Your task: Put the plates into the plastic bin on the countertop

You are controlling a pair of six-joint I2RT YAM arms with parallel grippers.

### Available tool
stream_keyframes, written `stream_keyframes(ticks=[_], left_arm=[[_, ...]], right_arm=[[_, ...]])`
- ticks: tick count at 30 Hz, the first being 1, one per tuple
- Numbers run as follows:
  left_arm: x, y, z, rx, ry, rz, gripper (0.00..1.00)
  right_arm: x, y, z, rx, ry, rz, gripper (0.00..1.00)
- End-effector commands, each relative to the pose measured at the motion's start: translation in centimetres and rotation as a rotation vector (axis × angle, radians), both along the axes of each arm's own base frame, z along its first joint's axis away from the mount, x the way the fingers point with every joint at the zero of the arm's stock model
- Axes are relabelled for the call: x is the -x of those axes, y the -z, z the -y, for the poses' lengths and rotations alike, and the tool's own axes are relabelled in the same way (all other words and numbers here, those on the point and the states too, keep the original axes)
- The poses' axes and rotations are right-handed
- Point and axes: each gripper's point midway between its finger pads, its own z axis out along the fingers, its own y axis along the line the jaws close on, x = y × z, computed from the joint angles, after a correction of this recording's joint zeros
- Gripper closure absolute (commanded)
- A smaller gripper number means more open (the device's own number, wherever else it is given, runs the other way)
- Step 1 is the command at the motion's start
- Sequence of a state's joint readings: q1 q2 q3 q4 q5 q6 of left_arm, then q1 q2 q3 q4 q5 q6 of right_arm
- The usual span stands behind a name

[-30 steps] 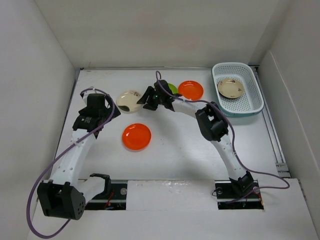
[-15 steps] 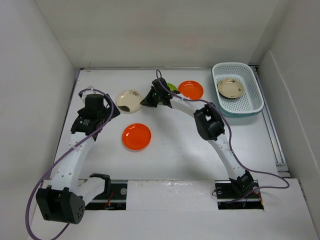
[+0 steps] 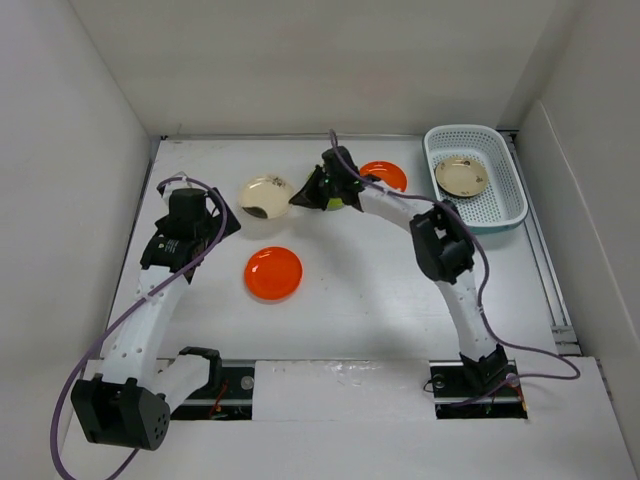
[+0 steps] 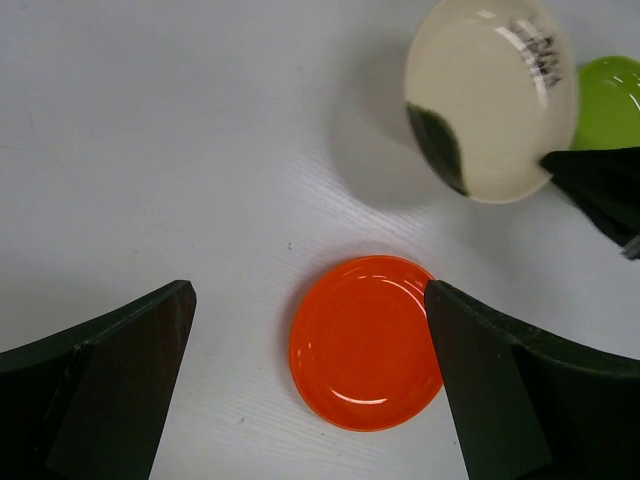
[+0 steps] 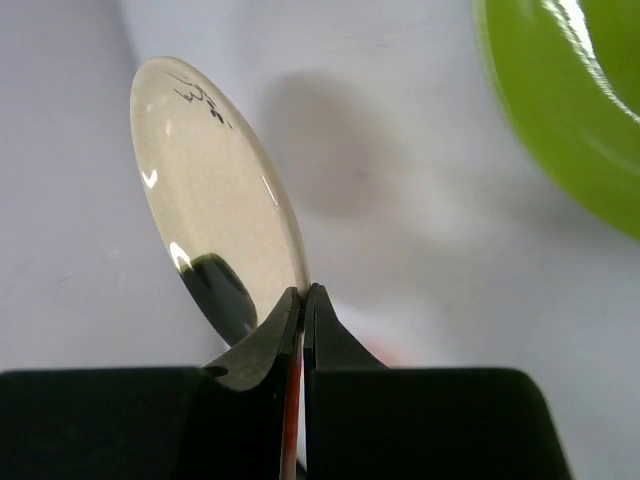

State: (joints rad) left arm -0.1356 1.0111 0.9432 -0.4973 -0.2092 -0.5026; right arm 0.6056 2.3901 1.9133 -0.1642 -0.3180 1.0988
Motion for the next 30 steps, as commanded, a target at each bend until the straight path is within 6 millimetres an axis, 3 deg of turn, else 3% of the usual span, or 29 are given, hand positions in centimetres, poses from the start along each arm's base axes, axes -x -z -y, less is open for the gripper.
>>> stream_keyframes(ticks=[1, 2, 3, 4, 5, 6, 7, 8, 9, 10, 12, 13, 14, 15, 16, 17, 20, 21, 28, 30], left_arm=[[-0.4, -1.9, 0.2, 0.001, 0.023, 0.059, 0.0], [-0.4, -1.9, 0.2, 0.002, 0.023, 0.068, 0.0], [-0.4, -1.9, 0.4, 0.008, 0.03, 0.067, 0.0], [-0.4, -1.9, 0.4, 0.008, 0.031, 0.067, 0.0], [-0.4, -1.9, 0.4, 0.008, 0.031, 0.067, 0.0], [-0.4, -1.9, 0.4, 0.008, 0.031, 0.067, 0.0], [-0.5, -2.0, 0.7, 0.014, 0.052, 0.074, 0.0], [-0.5, -2.0, 0.7, 0.014, 0.052, 0.074, 0.0], [-0.5, -2.0, 0.7, 0.014, 0.052, 0.074, 0.0], [-0.5, -2.0, 0.7, 0.014, 0.052, 0.074, 0.0], [-0.6, -1.8, 0.7, 0.013, 0.052, 0.065, 0.0], [-0.6, -1.8, 0.7, 0.013, 0.052, 0.065, 0.0], [-0.5, -2.0, 0.7, 0.014, 0.052, 0.074, 0.0], [-0.5, -2.0, 0.9, 0.014, 0.067, 0.072, 0.0], [-0.4, -2.3, 0.9, 0.015, 0.067, 0.083, 0.0], [-0.5, -2.5, 0.9, 0.016, 0.067, 0.092, 0.0], [-0.5, -2.5, 1.1, 0.022, 0.074, 0.091, 0.0], [-0.5, -2.4, 1.3, 0.029, 0.084, 0.09, 0.0], [-0.6, -1.9, 1.4, 0.026, 0.097, 0.071, 0.0], [-0.6, -1.9, 1.4, 0.026, 0.097, 0.071, 0.0]], right_arm=[[-1.6, -18.5, 3.6, -0.223, -0.013, 0.344, 1.0], [-1.6, -19.4, 5.0, -0.224, -0.009, 0.36, 1.0], [-2.4, -18.4, 8.1, -0.193, 0.037, 0.345, 1.0], [-2.1, -21.0, 10.4, -0.192, 0.071, 0.395, 1.0], [-2.6, -20.9, 12.8, -0.169, 0.116, 0.403, 1.0], [-4.3, -20.5, 17.5, -0.13, 0.213, 0.411, 1.0], [-4.8, -18.3, 25.1, -0.066, 0.326, 0.377, 1.0], [-4.8, -18.3, 25.2, -0.065, 0.327, 0.377, 1.0], [-5.2, -17.6, 27.8, -0.039, 0.376, 0.369, 1.0], [-5.7, -16.1, 32.4, -0.001, 0.465, 0.339, 1.0], [-5.6, -15.5, 36.6, 0.028, 0.544, 0.333, 1.0], [-5.8, -14.9, 40.4, 0.064, 0.64, 0.325, 1.0], [-5.9, -14.8, 42.1, 0.074, 0.677, 0.326, 1.0], [-5.7, -13.9, 45.2, 0.105, 0.753, 0.3, 1.0], [-5.7, -13.9, 45.3, 0.105, 0.754, 0.3, 1.0], [-5.5, -12.6, 47.6, 0.117, 0.798, 0.272, 1.0], [-5.7, -10.6, 50.6, 0.146, 0.865, 0.232, 1.0], [-5.6, -9.0, 51.2, 0.153, 0.875, 0.194, 1.0], [-5.7, -4.5, 54.0, 0.212, 0.916, 0.103, 1.0], [-5.7, -4.5, 53.9, 0.214, 0.903, 0.107, 1.0]])
